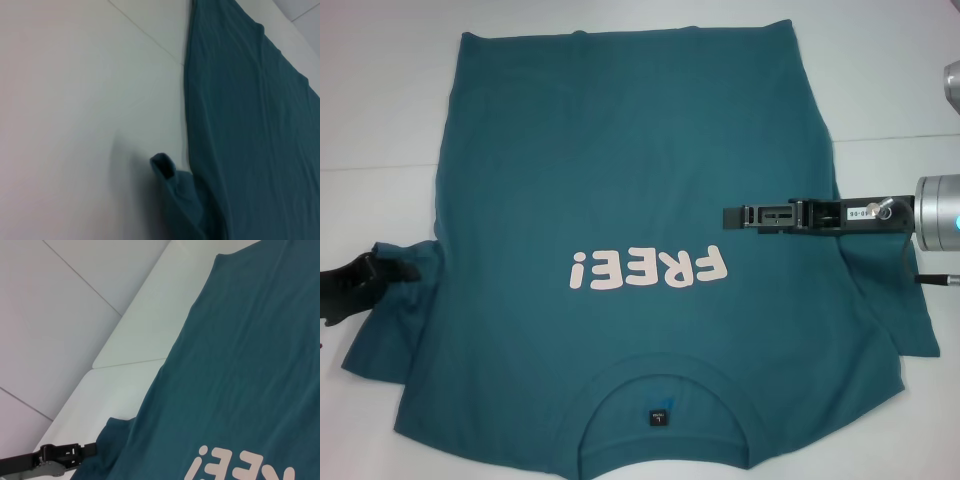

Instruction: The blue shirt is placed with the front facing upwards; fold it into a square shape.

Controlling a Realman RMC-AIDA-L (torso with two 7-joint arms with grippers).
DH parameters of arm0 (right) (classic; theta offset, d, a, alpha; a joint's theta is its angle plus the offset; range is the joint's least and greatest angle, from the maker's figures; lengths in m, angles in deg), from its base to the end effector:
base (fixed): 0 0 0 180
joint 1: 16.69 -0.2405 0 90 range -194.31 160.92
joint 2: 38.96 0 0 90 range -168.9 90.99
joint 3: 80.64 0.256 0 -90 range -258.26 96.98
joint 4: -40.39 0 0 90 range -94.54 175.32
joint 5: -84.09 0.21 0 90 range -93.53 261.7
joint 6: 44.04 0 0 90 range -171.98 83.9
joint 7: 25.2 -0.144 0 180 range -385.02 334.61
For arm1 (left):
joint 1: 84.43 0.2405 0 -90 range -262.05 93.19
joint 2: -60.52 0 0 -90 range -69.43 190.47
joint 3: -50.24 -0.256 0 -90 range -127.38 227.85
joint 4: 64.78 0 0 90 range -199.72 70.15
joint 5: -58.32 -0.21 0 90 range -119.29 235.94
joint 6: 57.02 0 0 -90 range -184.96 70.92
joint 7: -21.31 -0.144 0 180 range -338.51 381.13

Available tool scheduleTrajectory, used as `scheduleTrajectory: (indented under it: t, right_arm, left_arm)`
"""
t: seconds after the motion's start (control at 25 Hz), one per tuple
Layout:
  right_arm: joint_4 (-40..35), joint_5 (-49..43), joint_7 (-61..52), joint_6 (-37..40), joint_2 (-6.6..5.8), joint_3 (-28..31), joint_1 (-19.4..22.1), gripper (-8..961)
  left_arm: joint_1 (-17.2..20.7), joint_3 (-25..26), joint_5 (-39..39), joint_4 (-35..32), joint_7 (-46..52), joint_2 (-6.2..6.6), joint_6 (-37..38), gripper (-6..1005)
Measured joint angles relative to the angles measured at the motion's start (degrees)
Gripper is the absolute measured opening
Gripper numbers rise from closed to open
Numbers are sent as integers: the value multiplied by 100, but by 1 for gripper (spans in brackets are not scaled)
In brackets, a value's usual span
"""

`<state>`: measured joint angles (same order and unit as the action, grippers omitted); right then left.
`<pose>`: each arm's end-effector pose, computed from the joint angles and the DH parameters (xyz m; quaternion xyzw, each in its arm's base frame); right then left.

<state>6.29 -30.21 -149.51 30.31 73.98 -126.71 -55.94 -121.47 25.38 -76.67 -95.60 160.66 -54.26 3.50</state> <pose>0.2467 0.4006 0.0231 -0.8190 0.5134 0.2167 0.1366 -0.3357 0.3898 0.0351 -0.6348 -0.6950 -0.2113 0.2634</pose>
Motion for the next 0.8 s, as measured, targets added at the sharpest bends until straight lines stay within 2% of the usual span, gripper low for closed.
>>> scheduleTrajectory:
  t: [0.48, 0.8]
  right_arm:
    - [0, 14, 3, 11, 0, 2, 5, 922]
    - [0, 14, 3, 26, 2, 2, 5, 922]
  left_arm:
    - [85, 0, -36, -42, 15, -15, -34, 67]
    - [84, 145, -6, -46, 47, 25, 179, 44]
